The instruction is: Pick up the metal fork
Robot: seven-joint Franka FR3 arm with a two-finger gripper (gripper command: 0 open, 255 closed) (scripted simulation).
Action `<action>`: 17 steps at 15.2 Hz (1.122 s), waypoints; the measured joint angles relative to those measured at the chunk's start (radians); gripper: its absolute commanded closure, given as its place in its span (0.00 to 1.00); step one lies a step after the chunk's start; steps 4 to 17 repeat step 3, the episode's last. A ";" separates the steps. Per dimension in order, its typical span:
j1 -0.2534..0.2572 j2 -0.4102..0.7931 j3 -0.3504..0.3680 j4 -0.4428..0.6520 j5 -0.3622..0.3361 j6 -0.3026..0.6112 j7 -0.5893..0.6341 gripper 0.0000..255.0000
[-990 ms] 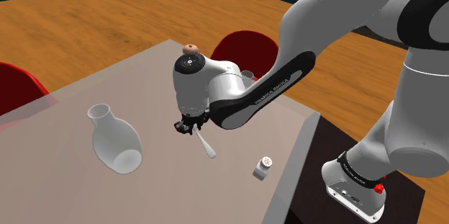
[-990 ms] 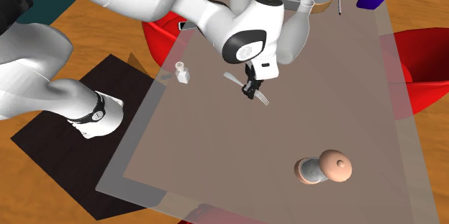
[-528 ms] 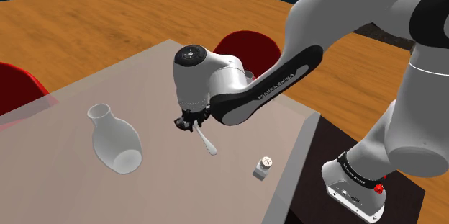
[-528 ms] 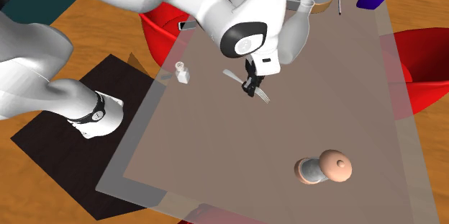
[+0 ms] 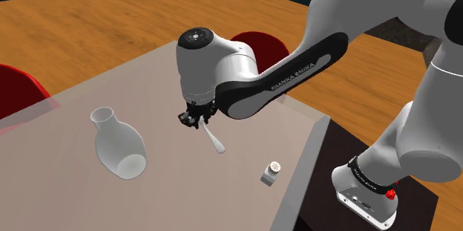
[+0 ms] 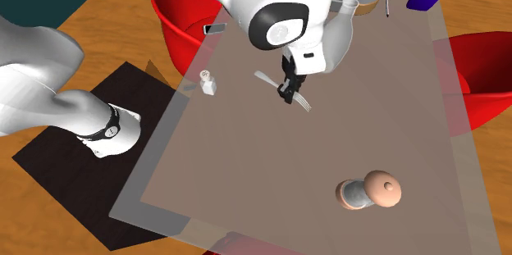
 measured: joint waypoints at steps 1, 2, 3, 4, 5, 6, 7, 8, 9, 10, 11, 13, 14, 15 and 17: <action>-0.001 -0.008 0.003 0.005 0.008 -0.011 -0.005 1.00; -0.002 -0.014 0.006 0.012 0.014 -0.023 -0.010 1.00; -0.004 -0.020 0.008 0.011 0.018 -0.026 -0.014 1.00; -0.004 -0.020 0.008 0.011 0.018 -0.026 -0.014 1.00; -0.004 -0.020 0.008 0.011 0.018 -0.026 -0.014 1.00; -0.004 -0.020 0.008 0.011 0.018 -0.026 -0.014 1.00; -0.004 -0.020 0.008 0.011 0.018 -0.026 -0.014 1.00; -0.004 -0.020 0.008 0.011 0.018 -0.026 -0.014 1.00; -0.004 -0.020 0.008 0.011 0.018 -0.026 -0.014 1.00; -0.004 -0.020 0.008 0.011 0.018 -0.026 -0.014 1.00; -0.004 -0.020 0.008 0.011 0.018 -0.026 -0.014 1.00; -0.004 -0.020 0.008 0.011 0.018 -0.026 -0.014 1.00; -0.004 -0.020 0.008 0.011 0.018 -0.026 -0.014 1.00; -0.004 -0.020 0.008 0.011 0.018 -0.026 -0.014 1.00; -0.004 -0.020 0.008 0.011 0.018 -0.026 -0.014 1.00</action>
